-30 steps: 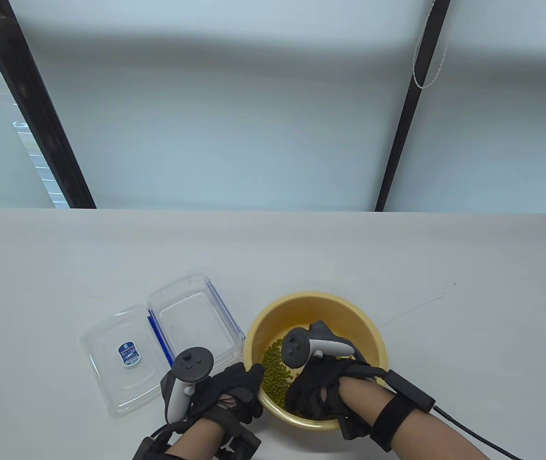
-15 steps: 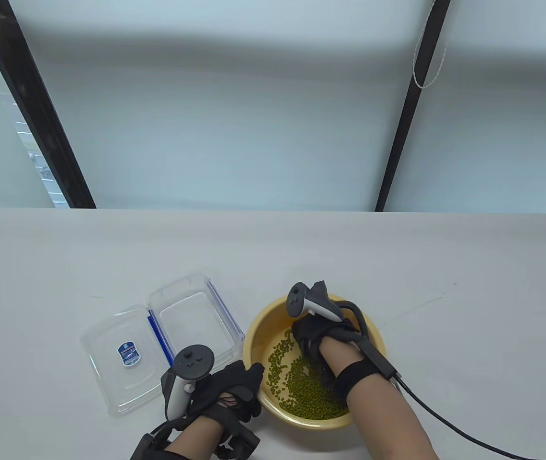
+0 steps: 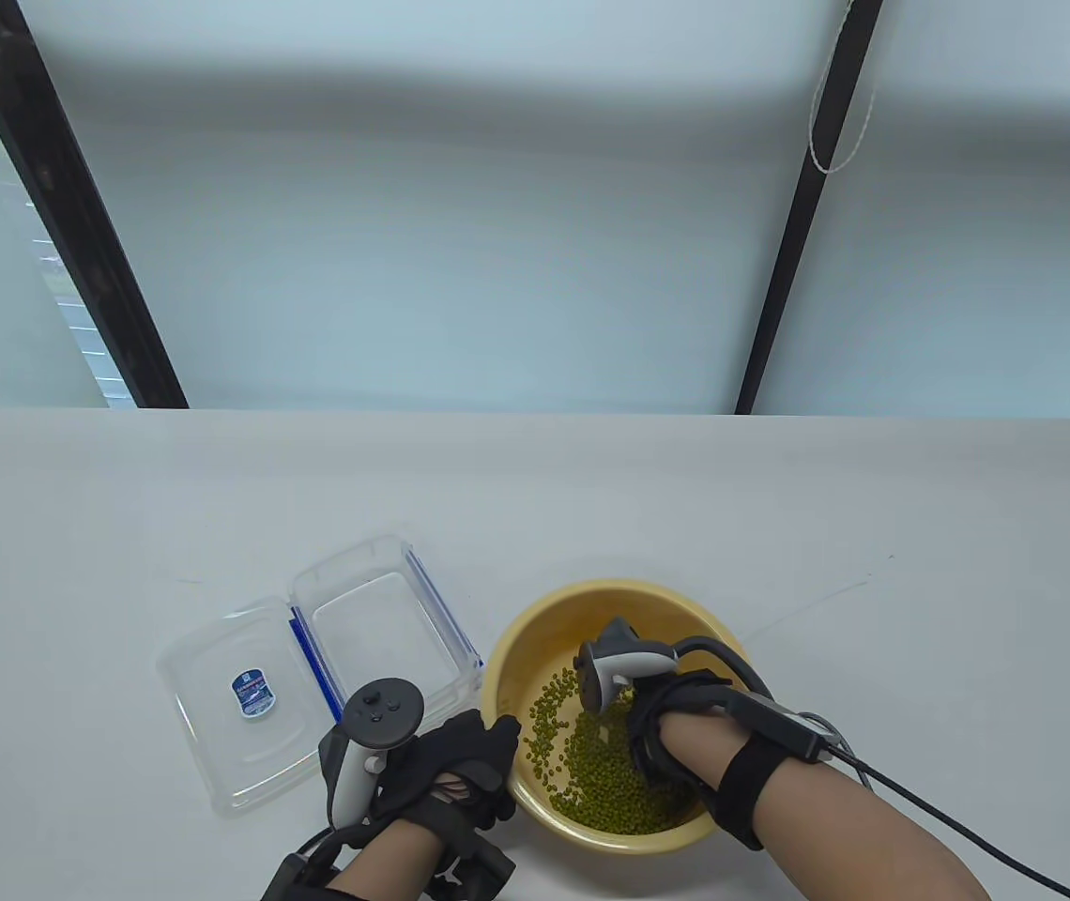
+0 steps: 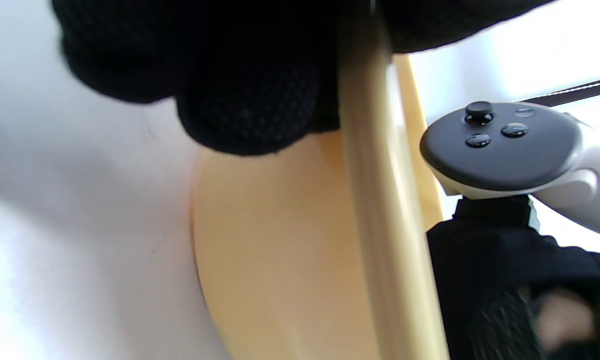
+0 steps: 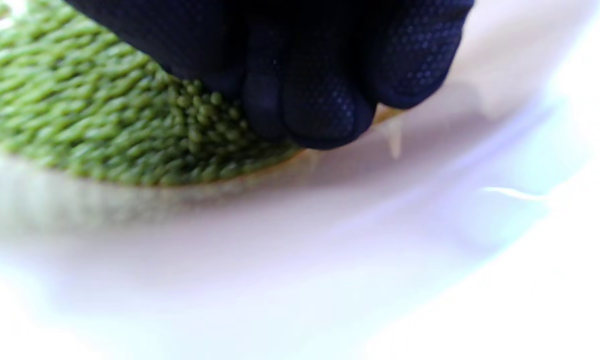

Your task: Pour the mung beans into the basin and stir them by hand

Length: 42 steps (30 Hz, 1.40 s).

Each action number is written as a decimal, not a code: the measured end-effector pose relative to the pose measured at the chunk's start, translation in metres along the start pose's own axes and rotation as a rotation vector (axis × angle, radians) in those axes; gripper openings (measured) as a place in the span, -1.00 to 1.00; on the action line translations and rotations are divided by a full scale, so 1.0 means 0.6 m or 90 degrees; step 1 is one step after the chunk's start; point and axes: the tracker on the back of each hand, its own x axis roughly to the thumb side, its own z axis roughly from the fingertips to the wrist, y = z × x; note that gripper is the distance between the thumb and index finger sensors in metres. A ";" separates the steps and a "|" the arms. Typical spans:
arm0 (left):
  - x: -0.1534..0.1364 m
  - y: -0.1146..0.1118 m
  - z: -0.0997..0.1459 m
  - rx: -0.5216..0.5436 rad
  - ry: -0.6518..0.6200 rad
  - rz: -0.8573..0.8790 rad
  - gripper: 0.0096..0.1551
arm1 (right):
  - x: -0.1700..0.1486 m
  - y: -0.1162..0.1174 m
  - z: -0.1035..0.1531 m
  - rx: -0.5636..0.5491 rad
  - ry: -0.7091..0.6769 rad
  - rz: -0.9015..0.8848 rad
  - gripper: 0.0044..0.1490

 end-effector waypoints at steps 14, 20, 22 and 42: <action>0.001 -0.001 -0.002 0.001 -0.008 -0.015 -0.23 | 0.060 -0.063 -0.037 -0.050 -0.217 -0.325 -0.38; 0.002 -0.002 -0.002 -0.001 -0.011 -0.016 -0.23 | 0.006 -0.103 -0.056 -0.226 -0.063 -0.372 -0.39; 0.003 -0.003 -0.002 -0.001 -0.011 -0.017 -0.22 | -0.019 -0.102 -0.058 -0.262 0.011 -0.338 -0.40; 0.005 -0.004 0.000 0.016 -0.013 -0.016 -0.24 | -0.005 -0.002 -0.008 0.017 -0.013 -0.079 -0.39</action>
